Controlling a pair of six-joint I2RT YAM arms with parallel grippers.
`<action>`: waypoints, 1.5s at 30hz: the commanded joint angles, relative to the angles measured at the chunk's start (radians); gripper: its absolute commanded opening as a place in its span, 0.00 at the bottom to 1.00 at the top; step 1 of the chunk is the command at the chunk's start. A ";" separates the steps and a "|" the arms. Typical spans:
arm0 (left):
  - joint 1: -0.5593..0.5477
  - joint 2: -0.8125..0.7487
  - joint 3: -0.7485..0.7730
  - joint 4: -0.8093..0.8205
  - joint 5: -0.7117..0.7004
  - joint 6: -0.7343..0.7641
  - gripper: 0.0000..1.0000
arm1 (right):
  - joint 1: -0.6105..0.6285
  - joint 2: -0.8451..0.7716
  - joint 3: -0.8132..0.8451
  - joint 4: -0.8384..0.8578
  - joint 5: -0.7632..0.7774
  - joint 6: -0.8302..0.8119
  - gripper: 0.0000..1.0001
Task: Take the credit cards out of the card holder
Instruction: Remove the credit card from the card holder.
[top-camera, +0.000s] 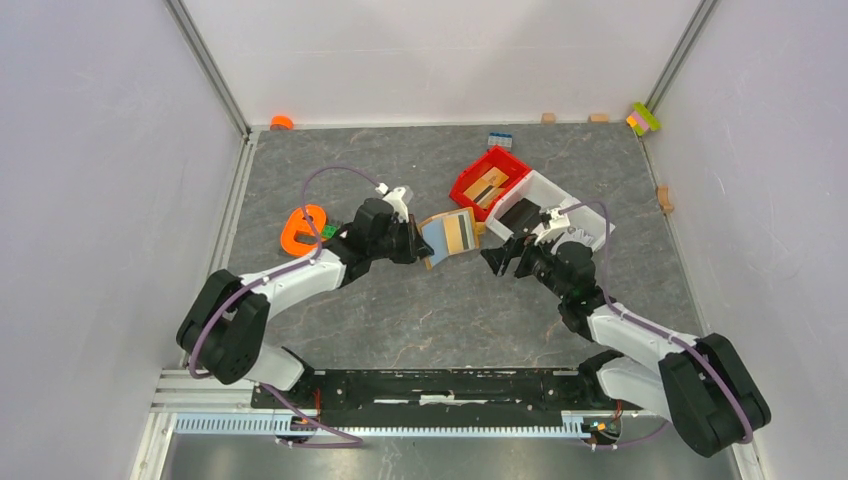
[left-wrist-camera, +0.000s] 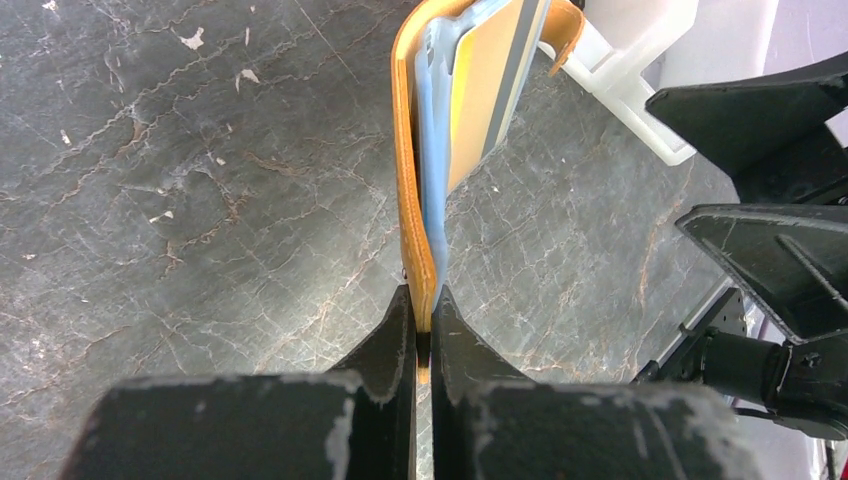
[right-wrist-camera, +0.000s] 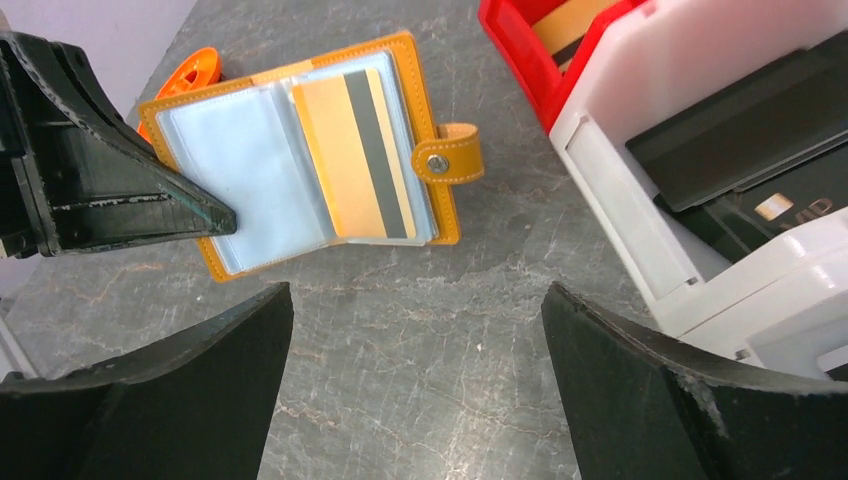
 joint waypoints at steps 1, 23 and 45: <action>-0.006 -0.083 -0.008 0.048 0.032 0.048 0.02 | 0.002 -0.078 -0.011 0.027 0.039 -0.064 0.98; -0.036 -0.157 -0.099 0.328 0.321 -0.009 0.02 | 0.002 -0.177 -0.140 0.320 -0.087 -0.099 0.98; -0.046 -0.089 0.006 0.028 0.074 0.075 0.04 | 0.002 0.066 -0.121 0.520 -0.237 0.121 0.00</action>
